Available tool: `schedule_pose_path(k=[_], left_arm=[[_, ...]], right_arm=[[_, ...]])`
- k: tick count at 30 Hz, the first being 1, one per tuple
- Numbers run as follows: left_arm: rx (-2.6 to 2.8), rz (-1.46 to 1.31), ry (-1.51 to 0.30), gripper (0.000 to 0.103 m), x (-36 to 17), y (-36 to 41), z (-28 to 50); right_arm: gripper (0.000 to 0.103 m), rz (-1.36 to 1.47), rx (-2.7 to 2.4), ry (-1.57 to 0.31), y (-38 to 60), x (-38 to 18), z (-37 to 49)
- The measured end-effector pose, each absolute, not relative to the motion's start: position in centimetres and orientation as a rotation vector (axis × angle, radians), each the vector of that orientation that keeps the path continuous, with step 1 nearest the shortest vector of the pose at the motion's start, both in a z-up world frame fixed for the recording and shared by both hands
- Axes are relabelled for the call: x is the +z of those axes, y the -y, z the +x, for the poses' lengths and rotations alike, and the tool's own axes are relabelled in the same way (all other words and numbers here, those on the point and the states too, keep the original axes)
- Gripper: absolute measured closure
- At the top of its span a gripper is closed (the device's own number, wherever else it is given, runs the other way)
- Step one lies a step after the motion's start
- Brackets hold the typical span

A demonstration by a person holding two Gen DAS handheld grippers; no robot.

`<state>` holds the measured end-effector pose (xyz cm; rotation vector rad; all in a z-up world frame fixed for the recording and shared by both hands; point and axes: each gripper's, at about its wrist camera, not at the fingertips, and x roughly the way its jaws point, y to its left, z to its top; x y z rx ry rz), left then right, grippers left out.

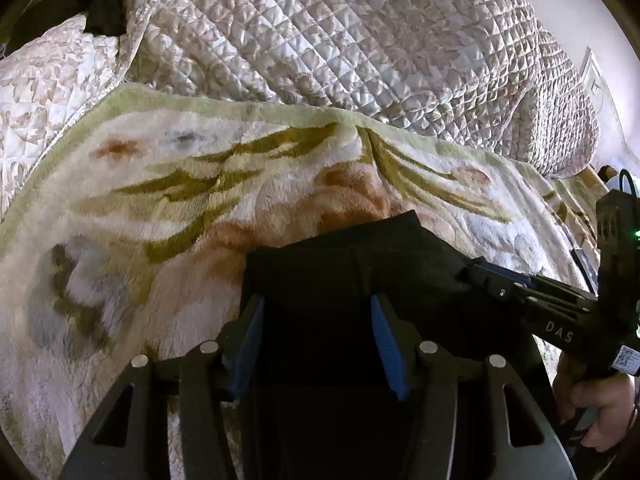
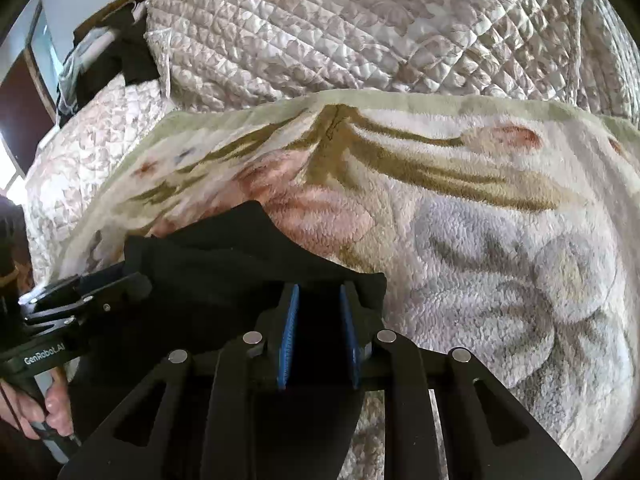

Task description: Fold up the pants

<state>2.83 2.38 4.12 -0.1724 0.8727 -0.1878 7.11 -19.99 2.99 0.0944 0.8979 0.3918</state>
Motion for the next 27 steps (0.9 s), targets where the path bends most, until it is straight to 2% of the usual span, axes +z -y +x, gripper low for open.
schedule_pose_path(k=[10, 19, 22, 26, 27], left_arm=[[-0.180, -0.147, -0.830, 0.047, 6.7, -2.0, -0.5], [-0.165, -0.110, -0.798, 0.048, 7.8, -1.9, -6.1], [-0.153, -0.100, -0.805, 0.059, 7.7, -2.0, -7.1], [-0.127, -0.063, -0.835, 0.080, 6.8, -1.8, -7.9], [-0.125, -0.056, -0.840, 0.080, 6.5, -1.8, -8.0]], right_arm=[[0.078, 0.008, 0.363, -0.850, 19.2, 6.4, 0.5], [0.078, 0.010, 0.409, -0.847, 19.0, 6.5, -4.2], [0.078, 0.018, 0.418, -0.851, 19.0, 6.3, -4.9], [0.078, 0.016, 0.440, -0.857, 18.8, 5.9, -6.0], [0.078, 0.016, 0.448, -0.860, 18.8, 5.7, -6.3]])
